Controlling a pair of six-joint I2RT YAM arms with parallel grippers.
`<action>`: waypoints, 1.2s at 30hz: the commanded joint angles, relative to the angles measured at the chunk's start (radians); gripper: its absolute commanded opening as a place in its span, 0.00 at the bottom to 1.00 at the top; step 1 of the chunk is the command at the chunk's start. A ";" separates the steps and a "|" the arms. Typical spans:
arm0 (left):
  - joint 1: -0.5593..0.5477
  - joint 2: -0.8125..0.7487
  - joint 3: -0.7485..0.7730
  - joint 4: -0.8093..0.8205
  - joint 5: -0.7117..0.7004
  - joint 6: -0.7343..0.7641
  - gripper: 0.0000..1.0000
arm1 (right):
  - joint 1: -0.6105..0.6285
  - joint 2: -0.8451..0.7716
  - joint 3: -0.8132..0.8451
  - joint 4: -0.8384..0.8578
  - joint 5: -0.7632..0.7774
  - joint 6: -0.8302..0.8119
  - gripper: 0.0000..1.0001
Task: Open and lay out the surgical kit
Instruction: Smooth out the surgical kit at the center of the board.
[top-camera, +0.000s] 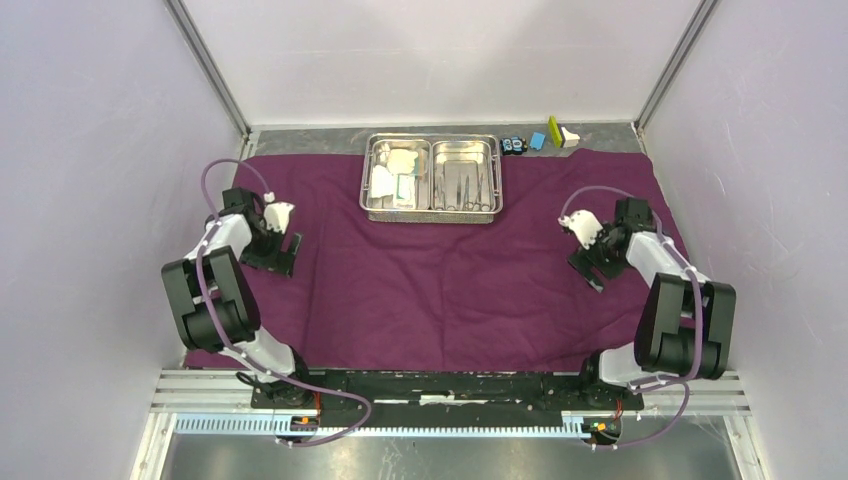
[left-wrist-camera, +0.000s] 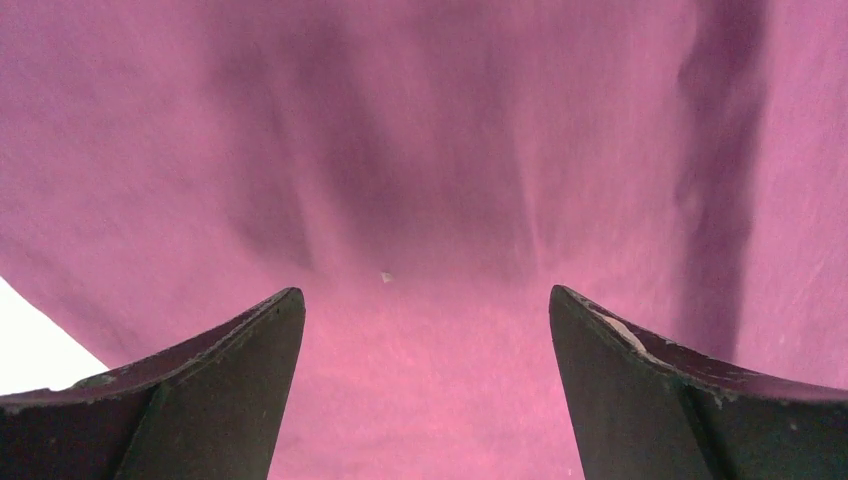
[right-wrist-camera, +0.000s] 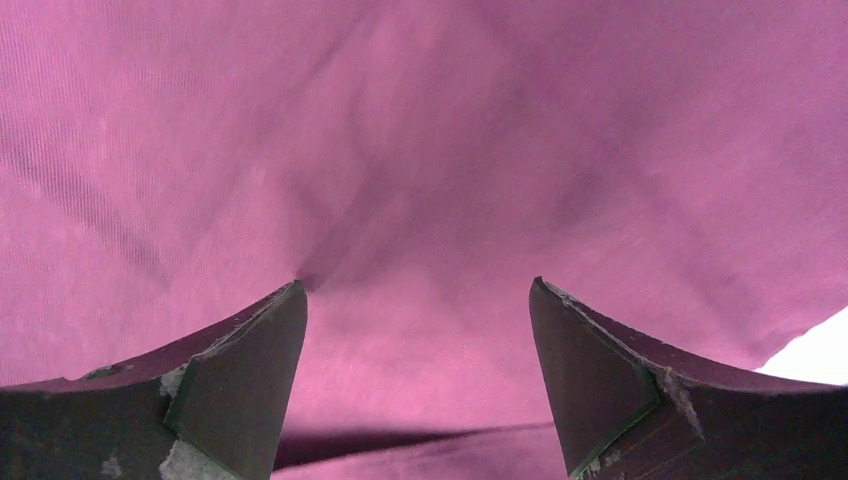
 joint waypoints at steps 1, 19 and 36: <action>0.029 -0.133 -0.087 -0.040 0.001 0.146 0.97 | -0.048 -0.111 -0.089 -0.088 0.051 -0.155 0.88; 0.263 -0.103 -0.305 0.047 -0.240 0.448 0.94 | -0.267 -0.282 -0.319 -0.120 0.322 -0.390 0.88; 0.275 -0.257 -0.242 -0.090 -0.147 0.429 0.96 | -0.325 -0.514 -0.385 -0.247 0.442 -0.459 0.88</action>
